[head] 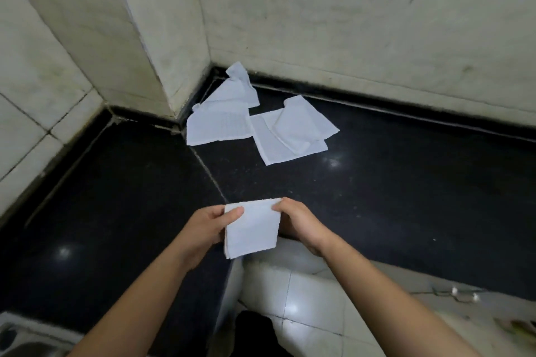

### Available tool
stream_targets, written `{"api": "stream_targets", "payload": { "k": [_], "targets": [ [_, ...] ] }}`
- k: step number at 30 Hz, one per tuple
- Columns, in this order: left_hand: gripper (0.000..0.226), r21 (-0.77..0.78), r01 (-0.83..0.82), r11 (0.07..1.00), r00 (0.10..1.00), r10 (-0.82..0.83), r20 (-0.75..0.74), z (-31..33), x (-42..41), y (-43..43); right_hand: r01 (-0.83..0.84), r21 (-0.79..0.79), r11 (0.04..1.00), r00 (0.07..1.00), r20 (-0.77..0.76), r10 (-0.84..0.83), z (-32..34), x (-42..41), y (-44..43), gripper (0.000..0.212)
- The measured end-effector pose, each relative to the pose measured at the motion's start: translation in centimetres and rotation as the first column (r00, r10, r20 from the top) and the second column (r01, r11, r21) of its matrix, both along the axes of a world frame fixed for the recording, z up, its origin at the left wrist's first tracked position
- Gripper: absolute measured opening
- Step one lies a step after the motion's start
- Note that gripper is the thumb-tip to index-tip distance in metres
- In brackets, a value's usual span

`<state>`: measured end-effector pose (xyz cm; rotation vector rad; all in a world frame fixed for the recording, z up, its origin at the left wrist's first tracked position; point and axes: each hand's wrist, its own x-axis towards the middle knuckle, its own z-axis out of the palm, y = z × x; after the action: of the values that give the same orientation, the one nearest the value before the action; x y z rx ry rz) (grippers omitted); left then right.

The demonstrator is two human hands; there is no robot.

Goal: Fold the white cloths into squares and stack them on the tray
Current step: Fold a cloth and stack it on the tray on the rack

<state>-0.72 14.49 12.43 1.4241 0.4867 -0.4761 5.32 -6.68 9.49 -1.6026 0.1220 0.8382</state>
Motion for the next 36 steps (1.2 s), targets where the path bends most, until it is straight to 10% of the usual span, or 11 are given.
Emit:
{"api": "stream_targets", "payload": {
  "k": [9, 18, 36],
  "targets": [
    [0.029, 0.004, 0.186, 0.983, 0.969, -0.184, 0.163, 5.7, -3.8, -21.9, 0.327, 0.054, 0.943, 0.905, 0.269, -0.33, 5.7, -11.2, -21.3, 0.021],
    [0.017, 0.071, 0.472, 0.879, 0.839, -0.472, 0.271, 8.7, -9.1, -47.8, 0.761, 0.055, 0.646, 0.562, 0.442, -0.7, 8.7, -23.9, -44.0, 0.019],
    [0.024, 0.048, 0.718, 0.694, 0.638, -0.684, 0.353, 7.1, -0.6, -85.0, 0.932, 0.037, 0.361, 0.307, 0.451, -0.838, 9.1, -20.9, -78.1, 0.019]
  ]
}}
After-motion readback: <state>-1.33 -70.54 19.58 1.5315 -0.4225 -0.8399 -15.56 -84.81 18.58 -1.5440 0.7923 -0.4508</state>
